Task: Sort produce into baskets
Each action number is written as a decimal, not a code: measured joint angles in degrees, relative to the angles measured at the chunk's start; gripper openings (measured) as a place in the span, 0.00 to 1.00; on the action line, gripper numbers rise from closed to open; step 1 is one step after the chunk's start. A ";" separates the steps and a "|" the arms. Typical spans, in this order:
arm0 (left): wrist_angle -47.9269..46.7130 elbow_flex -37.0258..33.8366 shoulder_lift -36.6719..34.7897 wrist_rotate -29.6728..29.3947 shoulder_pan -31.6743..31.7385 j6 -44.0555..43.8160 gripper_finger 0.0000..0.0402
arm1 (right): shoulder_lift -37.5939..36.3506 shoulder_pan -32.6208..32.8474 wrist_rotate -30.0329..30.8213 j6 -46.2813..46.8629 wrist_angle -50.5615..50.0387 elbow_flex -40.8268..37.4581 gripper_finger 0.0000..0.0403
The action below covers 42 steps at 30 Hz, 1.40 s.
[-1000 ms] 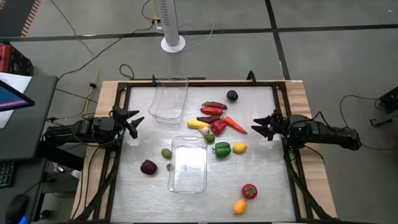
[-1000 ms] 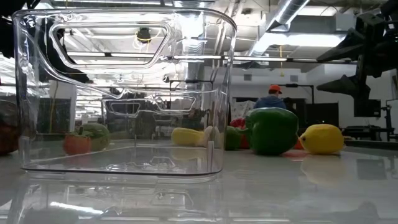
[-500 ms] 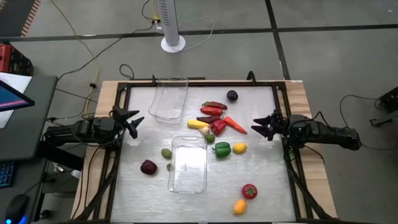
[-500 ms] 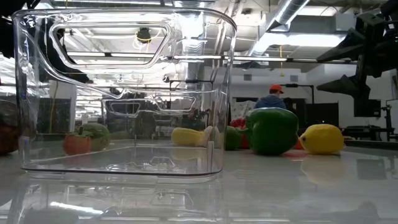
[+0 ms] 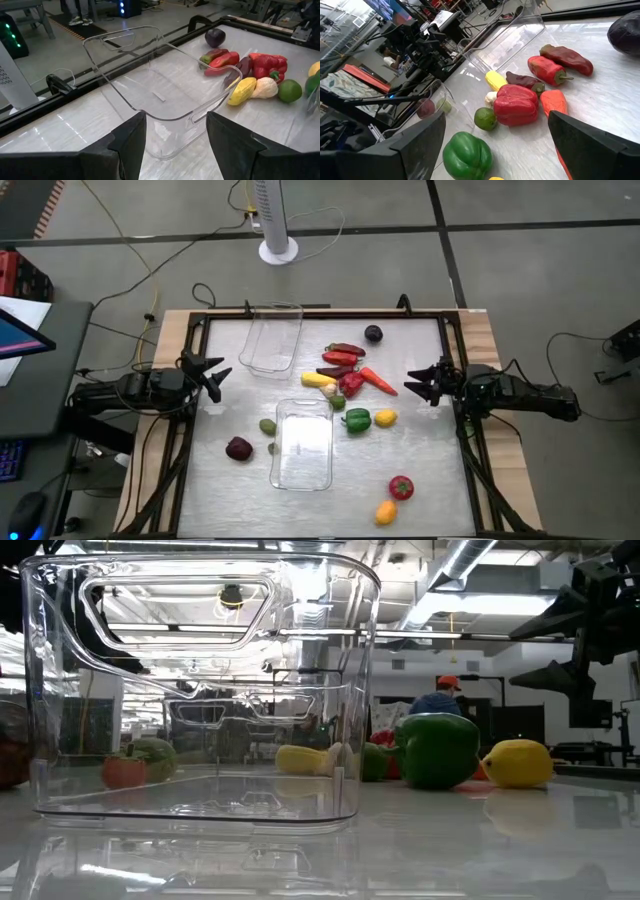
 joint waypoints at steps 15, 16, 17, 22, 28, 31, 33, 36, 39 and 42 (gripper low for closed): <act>-0.05 0.00 0.00 -1.97 0.00 -0.46 0.48 | 0.01 -0.02 0.00 0.00 0.00 0.00 0.94; -0.03 -0.02 -0.01 -2.34 0.00 -0.46 0.48 | 0.00 -0.01 0.00 0.00 0.00 -0.01 0.94; -0.03 0.00 0.01 -3.38 0.00 -0.46 0.48 | 0.00 -0.01 -0.01 0.00 0.01 0.00 0.94; 2.29 -0.02 0.01 -19.46 0.00 -0.31 0.48 | -0.01 0.00 -0.01 0.00 -0.01 0.00 0.94; 2.85 -0.02 0.01 -32.32 0.02 -0.26 0.48 | 0.01 -0.01 0.01 0.00 0.00 0.00 0.94; 3.01 -0.02 0.01 -30.19 0.00 0.85 0.48 | -0.01 -0.01 -0.01 0.00 0.00 0.00 0.94; 3.05 -0.02 0.01 -29.93 0.00 1.05 0.48 | 0.01 0.00 -0.01 0.00 0.01 0.00 0.94; 3.05 -0.02 0.01 -29.97 0.01 1.04 0.48 | 0.01 -0.02 0.01 0.00 -0.01 0.00 0.94; 3.05 -0.02 0.01 -29.98 0.01 1.05 0.48 | 0.01 0.00 0.01 -0.04 -0.01 0.00 0.94; 3.08 -0.02 0.01 -29.97 0.00 1.00 0.48 | 0.01 0.00 0.01 -0.40 -0.04 0.00 0.94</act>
